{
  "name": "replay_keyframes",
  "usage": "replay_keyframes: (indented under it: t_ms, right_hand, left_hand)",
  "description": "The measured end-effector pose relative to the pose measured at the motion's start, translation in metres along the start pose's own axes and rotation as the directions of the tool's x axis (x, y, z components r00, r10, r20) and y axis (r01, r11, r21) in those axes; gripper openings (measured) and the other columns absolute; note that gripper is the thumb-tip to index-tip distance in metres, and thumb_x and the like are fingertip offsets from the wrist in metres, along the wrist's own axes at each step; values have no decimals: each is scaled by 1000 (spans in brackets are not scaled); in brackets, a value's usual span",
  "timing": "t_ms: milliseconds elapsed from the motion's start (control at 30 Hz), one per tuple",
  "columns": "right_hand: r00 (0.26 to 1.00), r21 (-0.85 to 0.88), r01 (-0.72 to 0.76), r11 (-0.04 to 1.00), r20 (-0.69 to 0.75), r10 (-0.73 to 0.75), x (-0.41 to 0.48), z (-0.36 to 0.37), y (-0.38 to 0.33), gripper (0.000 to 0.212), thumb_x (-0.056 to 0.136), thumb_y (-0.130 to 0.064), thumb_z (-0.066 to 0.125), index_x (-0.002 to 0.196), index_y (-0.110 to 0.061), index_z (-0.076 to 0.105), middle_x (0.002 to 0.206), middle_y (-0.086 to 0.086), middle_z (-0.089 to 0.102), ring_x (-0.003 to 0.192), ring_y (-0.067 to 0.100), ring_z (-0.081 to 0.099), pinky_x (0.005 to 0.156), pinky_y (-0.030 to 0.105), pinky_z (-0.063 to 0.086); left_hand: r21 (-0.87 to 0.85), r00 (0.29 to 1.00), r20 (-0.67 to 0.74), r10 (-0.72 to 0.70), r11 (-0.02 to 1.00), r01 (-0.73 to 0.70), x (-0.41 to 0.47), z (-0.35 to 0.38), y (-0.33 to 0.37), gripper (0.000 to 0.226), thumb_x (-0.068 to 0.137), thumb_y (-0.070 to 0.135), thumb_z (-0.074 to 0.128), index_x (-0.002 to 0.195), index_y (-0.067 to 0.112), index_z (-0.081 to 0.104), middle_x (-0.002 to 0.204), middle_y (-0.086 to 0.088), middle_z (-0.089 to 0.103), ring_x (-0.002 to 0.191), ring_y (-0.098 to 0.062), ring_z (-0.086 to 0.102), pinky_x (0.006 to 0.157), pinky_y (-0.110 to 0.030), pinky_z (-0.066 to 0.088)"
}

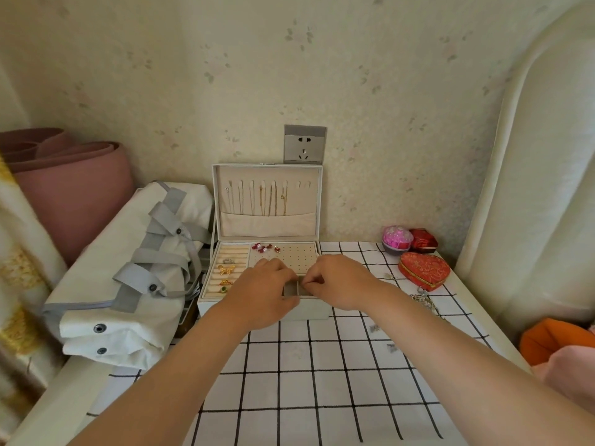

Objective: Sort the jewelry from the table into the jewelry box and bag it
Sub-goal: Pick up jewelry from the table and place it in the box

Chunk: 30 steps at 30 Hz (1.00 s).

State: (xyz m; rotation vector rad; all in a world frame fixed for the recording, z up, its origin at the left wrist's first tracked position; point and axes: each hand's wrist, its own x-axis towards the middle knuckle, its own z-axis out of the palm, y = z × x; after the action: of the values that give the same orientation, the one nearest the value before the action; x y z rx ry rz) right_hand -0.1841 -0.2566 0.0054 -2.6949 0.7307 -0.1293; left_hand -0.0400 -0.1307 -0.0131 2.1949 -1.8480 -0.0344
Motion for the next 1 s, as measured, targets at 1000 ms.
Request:
replay_keyframes:
  t_ms: [1000]
  right_hand:
    - [986,79,-164,983,33,162,-78,-3,111,11,89,-28,68,94,-31,77,94,-15,72,89,6,64,84,37,56]
  left_hand:
    - [-49,942,125,310,951,-306,15,70,119,35,96,24,52,131,25,56,119,3,55,112,-16,47,91,-34,47]
